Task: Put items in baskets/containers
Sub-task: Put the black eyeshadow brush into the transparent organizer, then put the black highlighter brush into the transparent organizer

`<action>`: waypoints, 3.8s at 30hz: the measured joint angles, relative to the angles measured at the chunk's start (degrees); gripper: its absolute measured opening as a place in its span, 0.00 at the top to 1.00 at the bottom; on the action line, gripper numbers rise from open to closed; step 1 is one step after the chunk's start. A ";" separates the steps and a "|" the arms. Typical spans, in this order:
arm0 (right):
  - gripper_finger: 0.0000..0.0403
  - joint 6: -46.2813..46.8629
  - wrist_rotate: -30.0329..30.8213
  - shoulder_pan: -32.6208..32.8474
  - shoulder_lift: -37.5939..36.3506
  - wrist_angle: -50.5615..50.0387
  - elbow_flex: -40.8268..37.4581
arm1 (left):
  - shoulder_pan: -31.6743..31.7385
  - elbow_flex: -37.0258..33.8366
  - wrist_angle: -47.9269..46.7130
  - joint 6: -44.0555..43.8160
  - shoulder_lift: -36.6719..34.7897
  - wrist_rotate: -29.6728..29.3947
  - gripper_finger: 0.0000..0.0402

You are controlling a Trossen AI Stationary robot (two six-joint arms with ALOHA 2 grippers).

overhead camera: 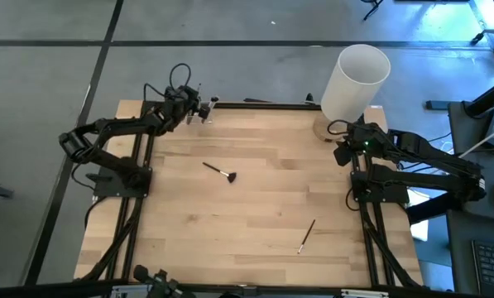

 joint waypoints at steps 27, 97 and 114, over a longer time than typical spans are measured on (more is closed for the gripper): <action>0.58 -0.26 0.00 -0.01 0.00 0.00 0.00 | 0.92 -9.44 12.14 2.02 0.00 1.86 0.93; 0.58 -1.13 -1.05 -0.02 6.25 0.68 0.00 | -34.94 27.38 -59.32 11.82 18.95 17.35 0.79; 0.58 -0.29 -3.20 -0.02 6.29 -0.13 -1.90 | -41.02 27.35 -64.27 9.95 19.39 22.53 0.81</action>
